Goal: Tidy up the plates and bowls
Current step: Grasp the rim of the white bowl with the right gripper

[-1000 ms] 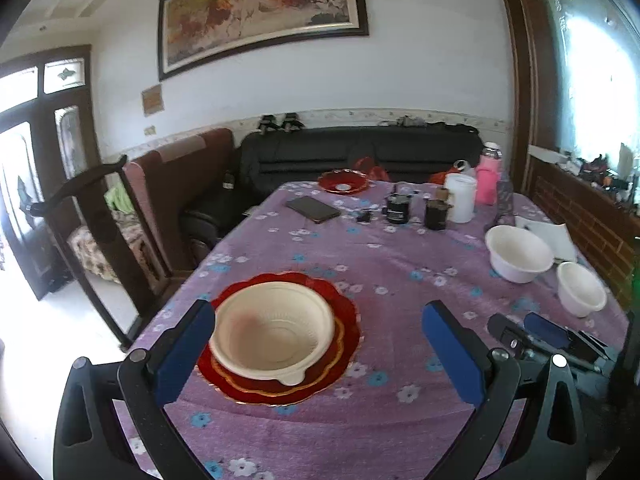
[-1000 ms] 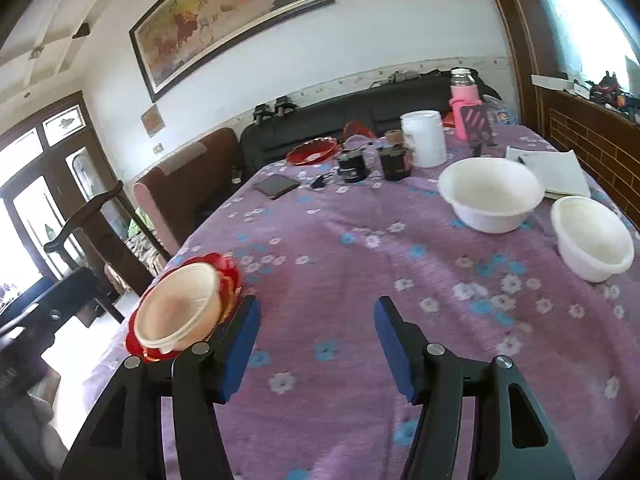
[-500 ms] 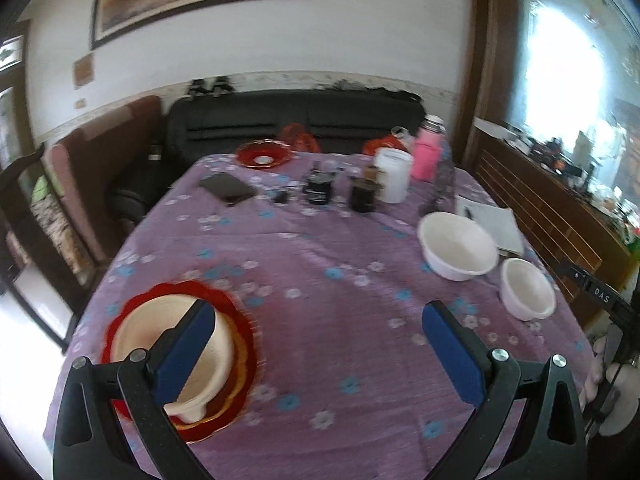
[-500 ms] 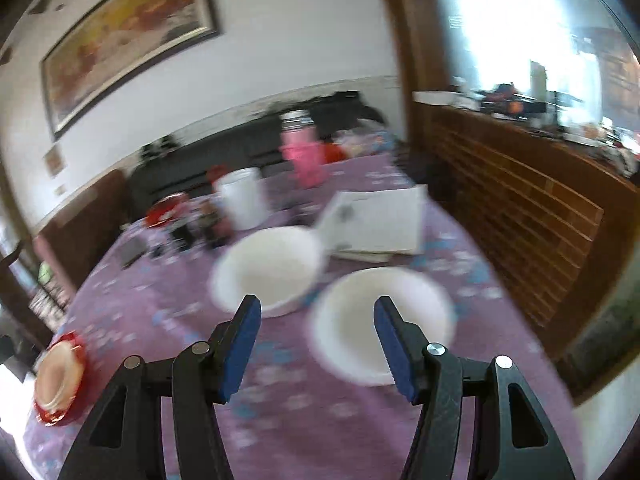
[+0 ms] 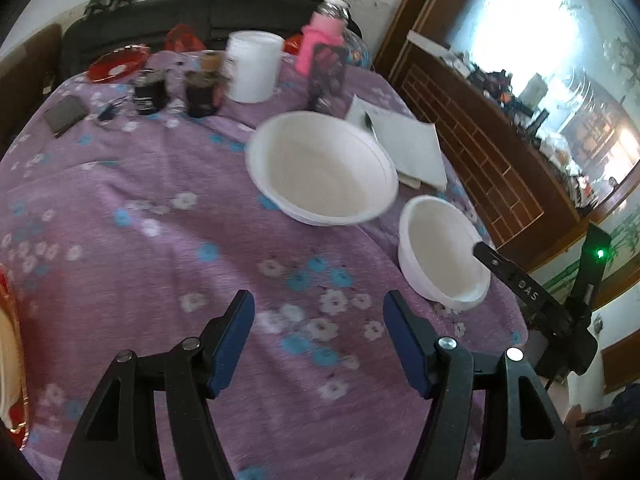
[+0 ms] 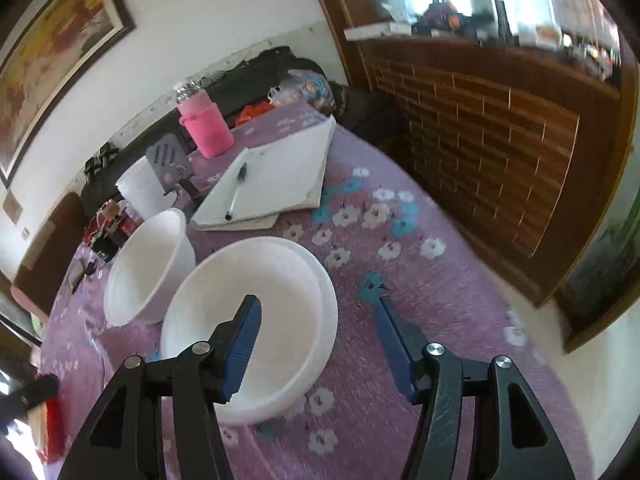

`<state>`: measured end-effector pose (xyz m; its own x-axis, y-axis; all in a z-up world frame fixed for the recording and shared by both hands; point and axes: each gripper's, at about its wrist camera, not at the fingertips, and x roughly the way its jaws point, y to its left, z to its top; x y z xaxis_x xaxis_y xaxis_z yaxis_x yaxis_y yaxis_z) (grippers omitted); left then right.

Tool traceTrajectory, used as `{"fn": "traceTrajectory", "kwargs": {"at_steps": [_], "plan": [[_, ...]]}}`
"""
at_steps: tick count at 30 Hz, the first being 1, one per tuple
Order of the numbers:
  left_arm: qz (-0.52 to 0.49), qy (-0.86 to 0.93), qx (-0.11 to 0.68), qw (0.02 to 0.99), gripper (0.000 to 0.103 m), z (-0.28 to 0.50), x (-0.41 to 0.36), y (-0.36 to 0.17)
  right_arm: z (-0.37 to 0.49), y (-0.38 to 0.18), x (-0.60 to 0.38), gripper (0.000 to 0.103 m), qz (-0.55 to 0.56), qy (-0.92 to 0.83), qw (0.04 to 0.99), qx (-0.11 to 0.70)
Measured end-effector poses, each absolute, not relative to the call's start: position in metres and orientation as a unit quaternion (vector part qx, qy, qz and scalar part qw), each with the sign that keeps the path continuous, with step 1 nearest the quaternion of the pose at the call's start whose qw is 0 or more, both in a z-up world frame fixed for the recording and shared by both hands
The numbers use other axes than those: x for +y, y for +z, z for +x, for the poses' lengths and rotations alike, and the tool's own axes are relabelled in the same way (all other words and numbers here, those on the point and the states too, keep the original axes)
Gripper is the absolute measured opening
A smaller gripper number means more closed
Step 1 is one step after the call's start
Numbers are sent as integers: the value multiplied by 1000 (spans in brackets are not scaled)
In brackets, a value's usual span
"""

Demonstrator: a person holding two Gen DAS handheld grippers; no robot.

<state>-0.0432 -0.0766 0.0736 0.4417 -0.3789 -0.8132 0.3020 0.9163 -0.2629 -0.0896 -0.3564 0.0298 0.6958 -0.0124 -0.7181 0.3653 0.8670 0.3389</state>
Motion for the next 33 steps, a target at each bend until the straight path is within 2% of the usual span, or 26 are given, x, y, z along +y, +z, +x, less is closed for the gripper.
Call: {"fn": "traceTrajectory", "kwargs": {"at_steps": [7, 14, 15, 17, 25, 33], "plan": [[-14, -193, 501, 843, 66, -31, -118, 49, -81, 7, -357, 45, 266, -69, 878, 393], [-21, -184, 510, 840, 65, -26, -133, 35, -79, 4, -355, 43, 261, -64, 879, 393], [-20, -184, 510, 840, 64, -26, -134, 34, -78, 3, -354, 39, 258, -64, 879, 396], [-19, -186, 512, 838, 64, -26, -138, 32, -76, 1, -354, 18, 259, -58, 878, 399], [-38, -169, 517, 838, 64, -19, -123, 27, -80, -4, -355, 13, 311, -5, 857, 411], [-41, -162, 512, 842, 64, -12, -114, 26, -86, 2, -338, 13, 273, 21, 854, 442]]}}
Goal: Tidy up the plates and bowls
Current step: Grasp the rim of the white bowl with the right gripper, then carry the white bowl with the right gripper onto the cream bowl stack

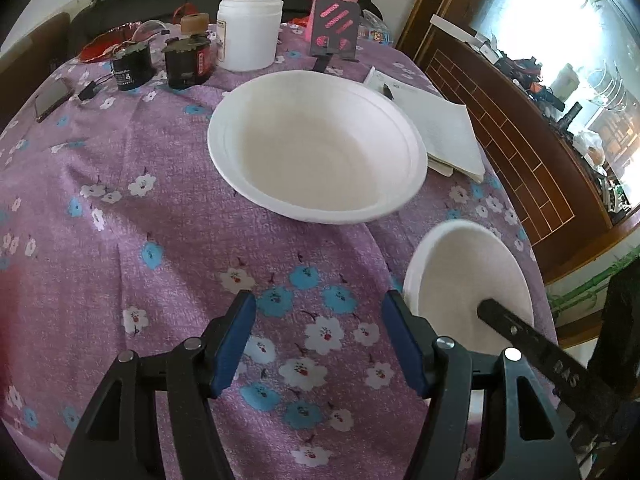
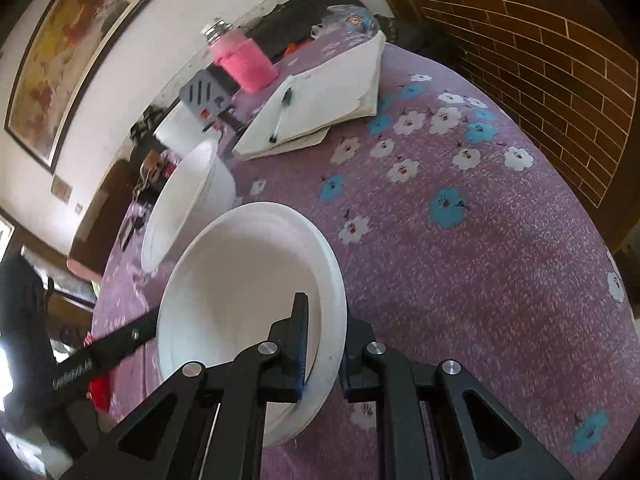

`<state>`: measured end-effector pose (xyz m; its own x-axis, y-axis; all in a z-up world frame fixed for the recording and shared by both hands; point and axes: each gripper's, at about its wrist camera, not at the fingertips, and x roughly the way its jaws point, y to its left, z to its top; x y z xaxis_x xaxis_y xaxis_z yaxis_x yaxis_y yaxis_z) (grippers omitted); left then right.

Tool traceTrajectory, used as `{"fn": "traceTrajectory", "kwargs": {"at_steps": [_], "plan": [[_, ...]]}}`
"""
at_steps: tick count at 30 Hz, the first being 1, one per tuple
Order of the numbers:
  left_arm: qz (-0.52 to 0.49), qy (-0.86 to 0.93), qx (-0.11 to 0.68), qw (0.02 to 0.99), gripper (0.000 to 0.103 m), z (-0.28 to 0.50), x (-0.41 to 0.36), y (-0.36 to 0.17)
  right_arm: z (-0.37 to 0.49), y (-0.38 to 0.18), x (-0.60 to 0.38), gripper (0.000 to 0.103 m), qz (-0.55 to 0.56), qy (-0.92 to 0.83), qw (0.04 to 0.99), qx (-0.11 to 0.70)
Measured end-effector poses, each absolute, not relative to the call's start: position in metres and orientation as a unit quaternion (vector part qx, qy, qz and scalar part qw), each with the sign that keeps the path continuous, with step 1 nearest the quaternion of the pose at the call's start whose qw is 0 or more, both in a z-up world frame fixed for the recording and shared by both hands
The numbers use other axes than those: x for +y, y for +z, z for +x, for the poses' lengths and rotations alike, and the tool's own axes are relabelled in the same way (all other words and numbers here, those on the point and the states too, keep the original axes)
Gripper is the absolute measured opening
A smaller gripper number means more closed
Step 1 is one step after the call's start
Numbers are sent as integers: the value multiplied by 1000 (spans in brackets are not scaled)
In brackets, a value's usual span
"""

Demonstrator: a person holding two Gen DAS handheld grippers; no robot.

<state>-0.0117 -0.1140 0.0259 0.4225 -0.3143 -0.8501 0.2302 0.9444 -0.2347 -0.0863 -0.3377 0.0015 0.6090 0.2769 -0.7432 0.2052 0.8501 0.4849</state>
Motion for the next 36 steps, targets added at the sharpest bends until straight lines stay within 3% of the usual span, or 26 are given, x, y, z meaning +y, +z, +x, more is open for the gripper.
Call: {"fn": "traceTrajectory", "kwargs": {"at_steps": [8, 16, 20, 27, 28, 29, 33, 36], "plan": [[-91, -180, 505, 839, 65, -17, -95, 24, -94, 5, -321, 13, 233, 4, 864, 447], [-63, -189, 484, 852, 66, -20, -97, 29, -92, 0, -315, 13, 224, 1, 857, 465], [-70, -185, 458, 867, 77, -22, -89, 35, -90, 2, -311, 14, 212, -4, 860, 464], [-3, -193, 472, 860, 77, -20, -123, 23, -87, 4, -307, 14, 211, -11, 865, 455], [9, -193, 475, 859, 76, -20, -128, 20, -88, 4, -308, 14, 214, -12, 864, 456], [14, -196, 479, 856, 66, -20, -132, 16, -88, 3, -309, 14, 219, -12, 862, 457], [12, -243, 503, 829, 16, -22, -144, 12, -93, 7, -307, 18, 223, -9, 864, 451], [30, -232, 490, 840, 16, -31, -148, 21, -94, 14, -298, 21, 200, -19, 871, 449]]}}
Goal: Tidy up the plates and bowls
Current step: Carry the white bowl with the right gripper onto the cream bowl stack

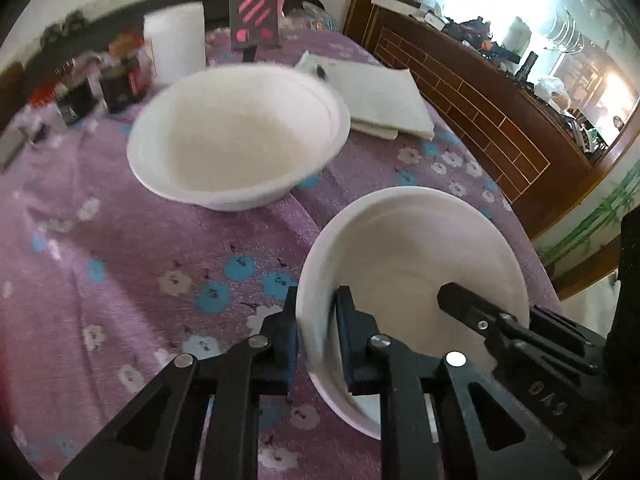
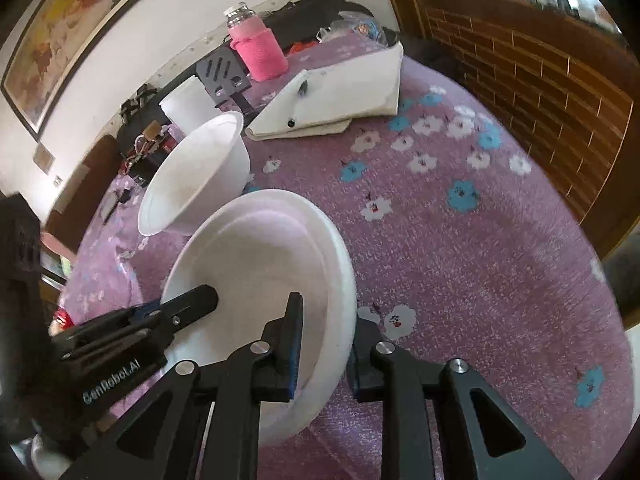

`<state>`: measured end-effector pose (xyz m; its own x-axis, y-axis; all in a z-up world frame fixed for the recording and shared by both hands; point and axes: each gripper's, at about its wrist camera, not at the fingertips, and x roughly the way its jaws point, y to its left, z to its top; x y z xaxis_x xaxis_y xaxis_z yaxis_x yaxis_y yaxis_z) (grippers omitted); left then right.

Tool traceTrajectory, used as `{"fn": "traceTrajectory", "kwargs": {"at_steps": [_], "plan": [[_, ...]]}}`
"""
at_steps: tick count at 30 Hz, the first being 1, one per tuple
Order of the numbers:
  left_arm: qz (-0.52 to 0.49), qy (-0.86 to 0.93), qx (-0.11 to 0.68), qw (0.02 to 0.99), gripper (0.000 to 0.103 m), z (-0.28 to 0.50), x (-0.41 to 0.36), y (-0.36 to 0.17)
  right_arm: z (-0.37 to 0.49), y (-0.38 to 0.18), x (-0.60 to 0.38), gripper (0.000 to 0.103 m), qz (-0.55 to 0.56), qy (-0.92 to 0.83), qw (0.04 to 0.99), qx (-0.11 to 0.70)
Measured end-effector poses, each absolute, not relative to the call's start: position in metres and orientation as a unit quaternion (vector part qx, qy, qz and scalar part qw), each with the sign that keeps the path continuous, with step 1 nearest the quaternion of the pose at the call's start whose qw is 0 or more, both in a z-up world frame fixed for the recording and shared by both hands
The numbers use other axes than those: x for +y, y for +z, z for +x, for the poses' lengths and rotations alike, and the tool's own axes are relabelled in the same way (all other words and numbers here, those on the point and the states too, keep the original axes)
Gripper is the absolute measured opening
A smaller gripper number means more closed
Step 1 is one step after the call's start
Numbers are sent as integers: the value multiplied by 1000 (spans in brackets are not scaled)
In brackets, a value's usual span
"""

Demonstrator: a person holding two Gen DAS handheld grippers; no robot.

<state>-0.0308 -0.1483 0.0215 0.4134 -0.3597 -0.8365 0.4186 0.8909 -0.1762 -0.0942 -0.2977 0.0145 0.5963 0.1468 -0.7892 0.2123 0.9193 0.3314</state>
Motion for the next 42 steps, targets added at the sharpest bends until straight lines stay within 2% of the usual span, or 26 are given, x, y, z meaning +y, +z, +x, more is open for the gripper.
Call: {"fn": "traceTrajectory", "kwargs": {"at_steps": [9, 22, 31, 42], "plan": [[3, -199, 447, 872, 15, -65, -82, 69, -107, 53, -240, 17, 163, 39, 892, 420], [-115, -51, 392, 911, 15, -112, 135, 112, -94, 87, -21, 18, 47, 196, 884, 421], [-138, 59, 390, 909, 16, -117, 257, 99, -75, 69, 111, 19, 9, 263, 856, 445], [-134, 92, 416, 895, 20, -99, 299, 67, -65, 47, 172, 19, -46, 246, 853, 459]]}}
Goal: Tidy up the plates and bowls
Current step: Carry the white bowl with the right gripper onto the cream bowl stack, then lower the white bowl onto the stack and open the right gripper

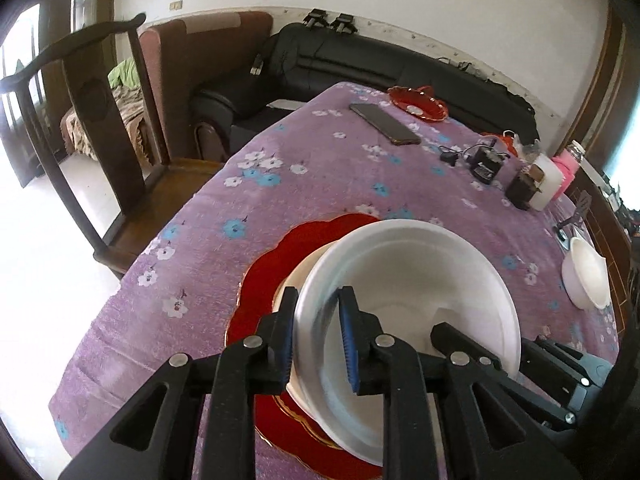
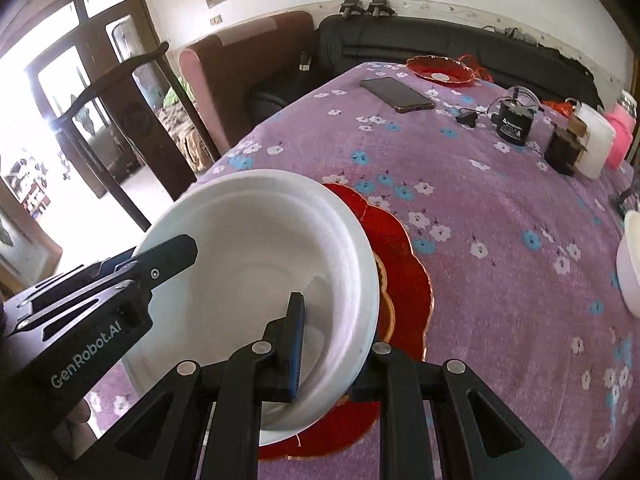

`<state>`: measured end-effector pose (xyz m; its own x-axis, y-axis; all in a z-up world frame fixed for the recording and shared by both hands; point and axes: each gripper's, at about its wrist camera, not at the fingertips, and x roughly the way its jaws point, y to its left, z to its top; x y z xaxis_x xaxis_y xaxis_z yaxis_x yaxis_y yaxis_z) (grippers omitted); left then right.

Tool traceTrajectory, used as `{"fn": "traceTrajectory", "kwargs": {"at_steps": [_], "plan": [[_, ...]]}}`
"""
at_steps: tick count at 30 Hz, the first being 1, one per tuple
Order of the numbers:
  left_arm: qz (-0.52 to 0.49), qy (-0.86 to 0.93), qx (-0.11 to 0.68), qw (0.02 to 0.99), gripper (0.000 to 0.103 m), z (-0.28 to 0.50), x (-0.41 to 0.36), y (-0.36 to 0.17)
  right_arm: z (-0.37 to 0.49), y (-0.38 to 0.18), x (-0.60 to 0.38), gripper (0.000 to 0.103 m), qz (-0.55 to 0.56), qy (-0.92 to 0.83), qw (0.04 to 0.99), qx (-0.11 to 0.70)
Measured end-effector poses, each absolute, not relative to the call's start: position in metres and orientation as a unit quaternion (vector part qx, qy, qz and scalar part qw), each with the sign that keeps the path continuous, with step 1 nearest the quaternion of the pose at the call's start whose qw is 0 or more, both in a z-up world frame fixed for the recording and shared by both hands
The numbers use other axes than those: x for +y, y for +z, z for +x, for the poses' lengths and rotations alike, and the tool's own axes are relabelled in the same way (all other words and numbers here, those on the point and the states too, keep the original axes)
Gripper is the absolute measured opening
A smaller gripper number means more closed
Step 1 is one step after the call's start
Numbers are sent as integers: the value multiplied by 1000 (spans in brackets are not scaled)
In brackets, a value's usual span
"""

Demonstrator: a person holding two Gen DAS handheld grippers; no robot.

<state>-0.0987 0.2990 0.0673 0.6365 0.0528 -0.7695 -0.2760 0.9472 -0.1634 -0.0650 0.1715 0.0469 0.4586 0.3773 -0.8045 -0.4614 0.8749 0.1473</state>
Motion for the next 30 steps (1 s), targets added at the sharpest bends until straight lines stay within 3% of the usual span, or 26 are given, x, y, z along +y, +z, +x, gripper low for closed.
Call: {"fn": "traceTrajectory", "kwargs": {"at_steps": [4, 8, 10, 12, 14, 16, 25, 27, 30], "plan": [[-147, 94, 422, 890, 23, -95, 308, 61, -62, 39, 176, 18, -55, 243, 848, 468], [-166, 97, 410, 892, 42, -102, 319, 64, -62, 35, 181, 18, -61, 239, 850, 465], [-173, 100, 396, 896, 43, -107, 323, 71, -62, 35, 183, 19, -67, 231, 856, 457], [-178, 99, 388, 899, 47, -112, 325, 77, -63, 38, 185, 27, -70, 231, 861, 447], [-180, 98, 375, 904, 53, -119, 327, 84, -64, 42, 185, 56, -66, 233, 869, 432], [-179, 101, 364, 908, 58, -125, 328, 90, -65, 49, 184, 71, -65, 238, 877, 412], [-174, 119, 325, 922, 67, -152, 326, 109, -84, 83, 170, 72, -50, 240, 904, 351], [-161, 132, 310, 928, 78, -159, 321, 115, -90, 91, 161, 72, -38, 238, 909, 340], [-127, 156, 287, 937, 81, -169, 309, 125, -98, 99, 149, 72, -27, 235, 915, 328]]}}
